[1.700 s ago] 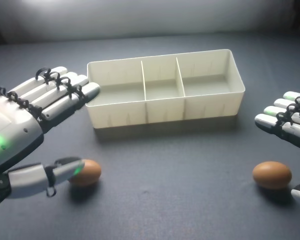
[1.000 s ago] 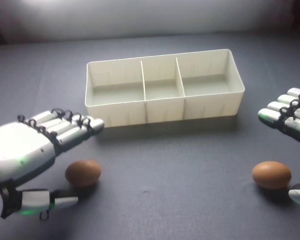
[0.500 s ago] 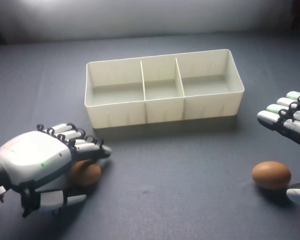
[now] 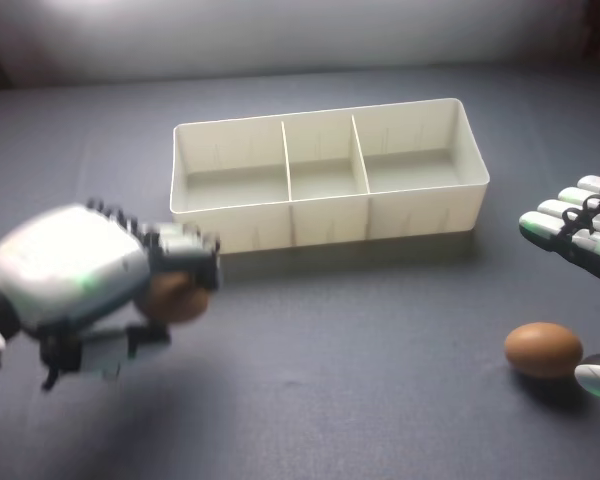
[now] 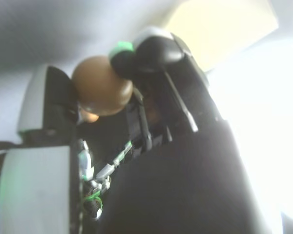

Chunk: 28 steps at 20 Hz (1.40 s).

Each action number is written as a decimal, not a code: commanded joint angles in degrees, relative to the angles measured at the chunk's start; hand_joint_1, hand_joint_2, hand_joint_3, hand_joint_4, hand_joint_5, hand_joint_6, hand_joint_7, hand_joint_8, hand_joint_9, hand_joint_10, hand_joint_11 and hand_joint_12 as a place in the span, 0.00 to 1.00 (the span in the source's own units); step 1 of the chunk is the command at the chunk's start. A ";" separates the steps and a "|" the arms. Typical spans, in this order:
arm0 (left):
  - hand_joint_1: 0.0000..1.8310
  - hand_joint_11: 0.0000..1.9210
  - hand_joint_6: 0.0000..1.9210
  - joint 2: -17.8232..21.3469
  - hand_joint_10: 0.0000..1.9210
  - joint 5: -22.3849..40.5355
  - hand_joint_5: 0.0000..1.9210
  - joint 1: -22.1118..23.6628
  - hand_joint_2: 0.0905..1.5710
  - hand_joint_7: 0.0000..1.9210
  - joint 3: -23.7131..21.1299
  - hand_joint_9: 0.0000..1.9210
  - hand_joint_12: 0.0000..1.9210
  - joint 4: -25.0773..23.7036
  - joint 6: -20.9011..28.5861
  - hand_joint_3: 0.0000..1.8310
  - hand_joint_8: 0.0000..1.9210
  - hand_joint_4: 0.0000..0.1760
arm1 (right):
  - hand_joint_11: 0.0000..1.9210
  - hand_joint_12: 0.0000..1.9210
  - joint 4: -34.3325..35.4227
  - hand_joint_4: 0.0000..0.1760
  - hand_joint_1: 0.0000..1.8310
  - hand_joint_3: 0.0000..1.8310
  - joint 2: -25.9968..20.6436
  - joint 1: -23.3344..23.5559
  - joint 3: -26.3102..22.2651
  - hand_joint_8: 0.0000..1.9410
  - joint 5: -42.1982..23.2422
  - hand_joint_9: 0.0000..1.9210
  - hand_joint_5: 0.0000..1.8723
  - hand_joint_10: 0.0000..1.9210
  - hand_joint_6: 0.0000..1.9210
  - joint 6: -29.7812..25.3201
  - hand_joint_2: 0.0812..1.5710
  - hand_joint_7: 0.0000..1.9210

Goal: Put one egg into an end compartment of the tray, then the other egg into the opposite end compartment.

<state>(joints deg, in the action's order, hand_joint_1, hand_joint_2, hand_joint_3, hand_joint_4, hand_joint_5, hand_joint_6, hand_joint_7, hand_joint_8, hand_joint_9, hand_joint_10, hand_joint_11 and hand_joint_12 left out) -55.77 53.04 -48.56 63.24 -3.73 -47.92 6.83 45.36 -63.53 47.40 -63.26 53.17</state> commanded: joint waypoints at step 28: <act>0.16 0.00 0.02 -3.72 0.00 7.45 0.06 12.68 0.89 0.03 6.47 0.00 0.46 7.40 -5.78 0.00 0.00 0.67 | 0.01 0.00 -0.32 0.00 0.25 0.00 1.85 -0.33 1.65 0.01 -4.75 0.05 0.01 0.03 0.00 -2.36 0.77 0.02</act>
<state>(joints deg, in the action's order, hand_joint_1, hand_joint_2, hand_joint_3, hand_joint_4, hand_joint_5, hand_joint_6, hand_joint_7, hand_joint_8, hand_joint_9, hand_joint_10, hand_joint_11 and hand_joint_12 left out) -59.53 52.16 -36.73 69.14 3.68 -53.82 6.39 47.31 -64.16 49.04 -62.24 51.16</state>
